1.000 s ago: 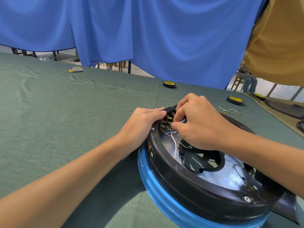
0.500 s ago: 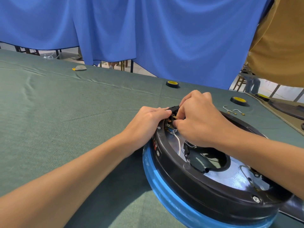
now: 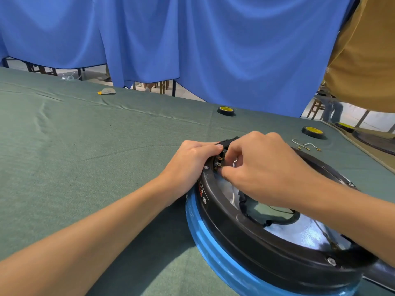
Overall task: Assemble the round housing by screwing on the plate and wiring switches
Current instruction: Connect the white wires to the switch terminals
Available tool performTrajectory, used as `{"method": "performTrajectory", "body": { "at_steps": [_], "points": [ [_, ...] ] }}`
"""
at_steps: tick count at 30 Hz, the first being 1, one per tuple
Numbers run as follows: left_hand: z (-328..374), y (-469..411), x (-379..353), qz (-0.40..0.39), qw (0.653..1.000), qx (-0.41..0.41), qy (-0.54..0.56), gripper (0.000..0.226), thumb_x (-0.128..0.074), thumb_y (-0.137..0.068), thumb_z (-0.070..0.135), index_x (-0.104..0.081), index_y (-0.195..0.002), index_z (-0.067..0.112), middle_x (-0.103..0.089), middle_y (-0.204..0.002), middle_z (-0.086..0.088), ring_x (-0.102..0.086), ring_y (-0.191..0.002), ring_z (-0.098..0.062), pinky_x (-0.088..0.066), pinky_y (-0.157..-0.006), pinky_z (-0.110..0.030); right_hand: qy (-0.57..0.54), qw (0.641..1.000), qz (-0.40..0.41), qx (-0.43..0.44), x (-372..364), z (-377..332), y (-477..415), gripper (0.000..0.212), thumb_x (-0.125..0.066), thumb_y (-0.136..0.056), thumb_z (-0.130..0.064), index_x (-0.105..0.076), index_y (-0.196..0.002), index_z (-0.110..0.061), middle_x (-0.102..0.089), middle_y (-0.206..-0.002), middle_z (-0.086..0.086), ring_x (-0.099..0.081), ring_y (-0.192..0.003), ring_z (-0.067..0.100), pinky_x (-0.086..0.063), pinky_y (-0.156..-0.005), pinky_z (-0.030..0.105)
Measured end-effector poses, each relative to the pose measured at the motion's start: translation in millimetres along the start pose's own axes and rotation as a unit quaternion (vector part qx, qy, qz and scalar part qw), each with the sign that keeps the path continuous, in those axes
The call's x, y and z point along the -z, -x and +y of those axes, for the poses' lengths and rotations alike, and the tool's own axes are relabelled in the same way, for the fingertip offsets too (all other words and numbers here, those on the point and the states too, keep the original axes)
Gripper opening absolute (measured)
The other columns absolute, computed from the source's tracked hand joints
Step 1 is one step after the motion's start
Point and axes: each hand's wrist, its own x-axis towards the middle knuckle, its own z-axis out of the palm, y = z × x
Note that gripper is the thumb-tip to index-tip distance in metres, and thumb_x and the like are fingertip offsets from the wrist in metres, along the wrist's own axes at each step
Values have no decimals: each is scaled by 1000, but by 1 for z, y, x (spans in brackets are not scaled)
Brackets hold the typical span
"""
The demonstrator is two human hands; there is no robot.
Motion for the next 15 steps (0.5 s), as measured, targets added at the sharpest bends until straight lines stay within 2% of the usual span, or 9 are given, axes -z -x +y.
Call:
{"method": "performTrajectory", "body": {
  "at_steps": [2, 4, 8, 10, 12, 15],
  "points": [
    [2, 1, 0, 1, 1000, 1, 2, 32, -53, -95, 10, -76, -73, 10, -68, -74, -13, -63, -70, -22, -48, -68, -30, -10, 1000, 1, -22, -3, 0, -3, 15, -65, -73, -29, -68, -75, -15, -66, -72, 6, -61, -73, 30, -54, -65, 40],
    [3, 2, 0, 3, 1000, 5, 2, 29, -53, -96, 10, -75, -78, 5, -67, -75, -16, -62, -72, -25, -48, -73, -35, -25, 999, -3, -23, -4, 2, -6, 12, -65, -73, -24, -70, -70, -14, -67, -67, 6, -63, -72, 27, -55, -65, 38],
    [3, 1, 1, 6, 1000, 14, -14, 28, -53, -96, 12, -71, -88, -8, -68, -81, -22, -62, -76, -27, -48, -80, -42, -40, 999, -28, 1, 0, 7, -6, 10, -68, -76, -20, -73, -68, -21, -66, -63, -3, -62, -69, 18, -53, -63, 32],
    [4, 1, 1, 7, 999, 17, -27, 28, -54, -96, 14, -71, -90, -7, -70, -85, -25, -63, -78, -26, -51, -87, -51, -42, 998, -42, 17, 2, 11, -5, 10, -70, -79, -21, -74, -69, -21, -65, -58, -7, -59, -63, 8, -50, -59, 25],
    [4, 1, 2, 5, 999, 18, -35, 27, -54, -96, 15, -73, -90, -3, -73, -89, -23, -65, -81, -25, -48, -97, -55, -53, 997, -48, 27, 3, 14, -4, 12, -71, -80, -24, -74, -69, -22, -59, -49, -12, -52, -53, 2, -40, -49, 12],
    [5, 2, 1, 2, 999, 21, -36, 27, -56, -95, 18, -74, -93, -2, -73, -95, -26, -65, -83, -25, -45, -99, -57, -74, 996, -49, 33, 2, 18, -2, 14, -72, -82, -26, -73, -68, -23, -59, -48, -13, -52, -52, -3, -39, -54, 8]
  ]
}}
